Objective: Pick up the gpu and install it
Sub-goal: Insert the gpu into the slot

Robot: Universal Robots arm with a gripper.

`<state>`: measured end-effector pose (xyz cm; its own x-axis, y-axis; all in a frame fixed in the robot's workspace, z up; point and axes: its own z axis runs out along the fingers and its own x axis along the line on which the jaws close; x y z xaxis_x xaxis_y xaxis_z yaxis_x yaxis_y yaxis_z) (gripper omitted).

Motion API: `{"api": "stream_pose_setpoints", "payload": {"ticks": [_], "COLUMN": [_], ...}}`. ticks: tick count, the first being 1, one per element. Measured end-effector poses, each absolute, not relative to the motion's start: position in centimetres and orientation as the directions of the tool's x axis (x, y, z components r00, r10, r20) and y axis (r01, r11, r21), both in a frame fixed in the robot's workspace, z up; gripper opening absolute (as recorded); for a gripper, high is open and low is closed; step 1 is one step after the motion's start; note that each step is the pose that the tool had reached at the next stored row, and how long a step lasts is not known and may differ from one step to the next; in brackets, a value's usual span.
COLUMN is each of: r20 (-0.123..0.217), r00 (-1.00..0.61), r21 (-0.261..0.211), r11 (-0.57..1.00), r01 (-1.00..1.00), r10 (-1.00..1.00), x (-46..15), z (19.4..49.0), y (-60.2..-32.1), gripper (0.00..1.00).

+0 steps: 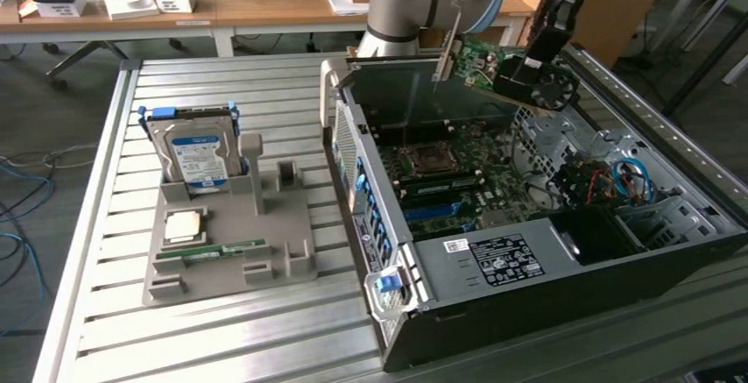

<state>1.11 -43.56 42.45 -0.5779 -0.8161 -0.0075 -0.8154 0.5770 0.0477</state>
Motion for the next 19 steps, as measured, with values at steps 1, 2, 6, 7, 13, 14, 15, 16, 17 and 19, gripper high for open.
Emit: {"api": "stream_pose_setpoints", "payload": {"ticks": [1,2,6,7,13,14,15,16,17,19], "r20": [-0.007,-0.007,-0.007,-0.007,-0.007,-0.007,-0.007,-0.007,-0.007,-0.007], "r00": [-0.563,-0.548,-0.486,-0.470,-0.371,-0.354,-0.337,-0.319,-0.302,-0.267], "r21": [0.048,0.048,0.048,0.048,0.048,0.048,0.048,0.048,0.048,0.048], "r11": [0.562,0.547,0.485,0.469,0.370,0.353,0.336,0.318,0.301,0.267], "r01": [-0.826,-0.836,-0.873,-0.882,-0.928,-0.934,-0.941,-0.947,-0.952,-0.963], "r10": [-0.826,-0.836,-0.874,-0.883,-0.929,-0.935,-0.941,-0.948,-0.953,-0.964], "x": [1.11,1.11,1.11,1.11,1.11,1.11,1.11,1.11,1.11,1.11], "z": [42.44,42.43,42.37,42.36,42.27,42.26,42.24,42.23,42.21,42.18], "y": [-43.56,-43.56,-43.56,-43.56,-43.56,-43.56,-43.56,-43.56,-43.56,-43.56], "gripper": [0.27,0.27,0.27,0.27,0.27,0.27,0.27,0.27,0.27,0.27]}}
